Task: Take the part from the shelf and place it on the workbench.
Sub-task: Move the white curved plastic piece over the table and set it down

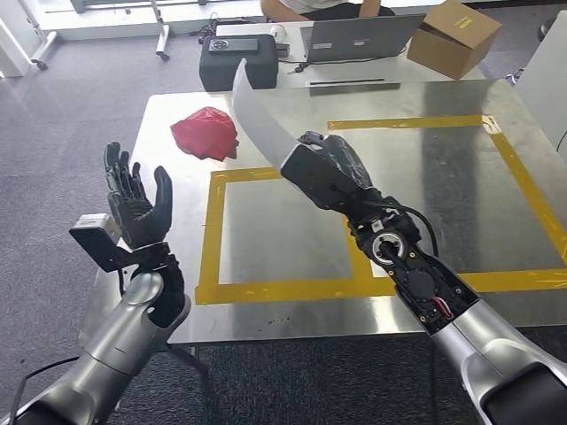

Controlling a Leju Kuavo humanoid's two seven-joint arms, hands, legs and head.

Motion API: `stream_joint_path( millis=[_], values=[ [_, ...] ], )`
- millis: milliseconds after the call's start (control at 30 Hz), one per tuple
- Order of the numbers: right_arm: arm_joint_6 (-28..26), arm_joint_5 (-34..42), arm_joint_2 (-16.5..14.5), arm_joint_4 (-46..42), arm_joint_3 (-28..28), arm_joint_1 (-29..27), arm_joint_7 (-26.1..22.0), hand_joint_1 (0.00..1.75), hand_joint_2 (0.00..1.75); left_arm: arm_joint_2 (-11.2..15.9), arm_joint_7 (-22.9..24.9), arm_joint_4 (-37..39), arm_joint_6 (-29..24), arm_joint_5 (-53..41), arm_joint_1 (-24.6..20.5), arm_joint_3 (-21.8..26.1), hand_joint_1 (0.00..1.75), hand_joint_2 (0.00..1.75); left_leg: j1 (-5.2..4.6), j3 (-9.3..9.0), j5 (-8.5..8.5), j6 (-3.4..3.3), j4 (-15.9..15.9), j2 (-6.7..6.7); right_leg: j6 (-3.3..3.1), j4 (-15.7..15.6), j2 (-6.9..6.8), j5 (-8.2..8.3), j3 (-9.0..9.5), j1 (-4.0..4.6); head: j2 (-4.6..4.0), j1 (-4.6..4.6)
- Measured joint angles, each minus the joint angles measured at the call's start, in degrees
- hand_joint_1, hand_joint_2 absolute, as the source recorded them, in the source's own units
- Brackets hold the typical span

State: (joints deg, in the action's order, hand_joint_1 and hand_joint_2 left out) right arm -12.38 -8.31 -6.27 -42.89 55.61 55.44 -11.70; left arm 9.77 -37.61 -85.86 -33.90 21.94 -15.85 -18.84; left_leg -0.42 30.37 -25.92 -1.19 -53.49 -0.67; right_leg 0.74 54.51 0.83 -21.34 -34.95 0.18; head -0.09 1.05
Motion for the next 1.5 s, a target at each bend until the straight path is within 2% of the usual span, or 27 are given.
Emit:
stream_joint_path(
  millis=[233, 500, 767, 1167, 1500],
  values=[
    [0.34, 0.52, -2.97, 1.65, 1.09, 0.89, -0.89, 1.75, 1.75, -0.92, -0.01, 0.60, 0.47, -0.29, -0.14, 0.00, 0.00, 1.75, 0.00, -0.01, 0.00, 0.00, 0.00, 0.00, 0.00, -0.01, 0.00, 0.00, 0.01, 0.00, 0.00, 0.00],
    [0.41, 0.52, -4.53, 3.19, 1.85, 1.06, -0.99, 1.75, 1.75, -1.51, -0.01, 1.02, 0.82, -0.37, -0.22, 0.00, 0.00, 1.75, -0.01, -0.01, 0.00, 0.00, -0.01, 0.00, 0.00, -0.03, 0.00, 0.00, 0.02, 0.00, 0.00, 0.00],
    [0.61, 0.26, -6.45, 6.16, 3.05, 1.27, -0.44, 1.75, 1.75, -3.29, -0.01, 2.37, 3.98, -2.03, -1.01, 0.00, 0.00, 1.75, -0.01, -0.01, 0.00, 0.00, -0.01, 0.00, 0.00, -0.03, 0.00, 0.00, 0.02, 0.00, 0.00, 0.00],
    [-2.26, -0.71, -6.34, 11.79, 4.03, 1.39, 2.84, 1.75, 1.75, -5.19, -0.01, 3.96, 6.13, -4.10, -1.07, 0.02, 0.00, 1.75, -0.01, -0.03, 0.00, 0.00, -0.04, 0.01, 0.00, -0.05, 0.01, 0.01, 0.02, 0.00, 0.00, 0.00],
    [-6.91, -3.37, -3.09, 14.47, 4.03, 3.54, 8.67, 1.75, 1.75, -6.84, -0.01, 5.07, 7.22, -4.86, -1.07, 0.02, 0.00, 1.75, -0.02, -0.03, 0.00, 0.00, -0.06, 0.03, 0.00, -0.09, 0.02, 0.08, 0.02, 0.00, 0.00, 0.00]
  ],
)
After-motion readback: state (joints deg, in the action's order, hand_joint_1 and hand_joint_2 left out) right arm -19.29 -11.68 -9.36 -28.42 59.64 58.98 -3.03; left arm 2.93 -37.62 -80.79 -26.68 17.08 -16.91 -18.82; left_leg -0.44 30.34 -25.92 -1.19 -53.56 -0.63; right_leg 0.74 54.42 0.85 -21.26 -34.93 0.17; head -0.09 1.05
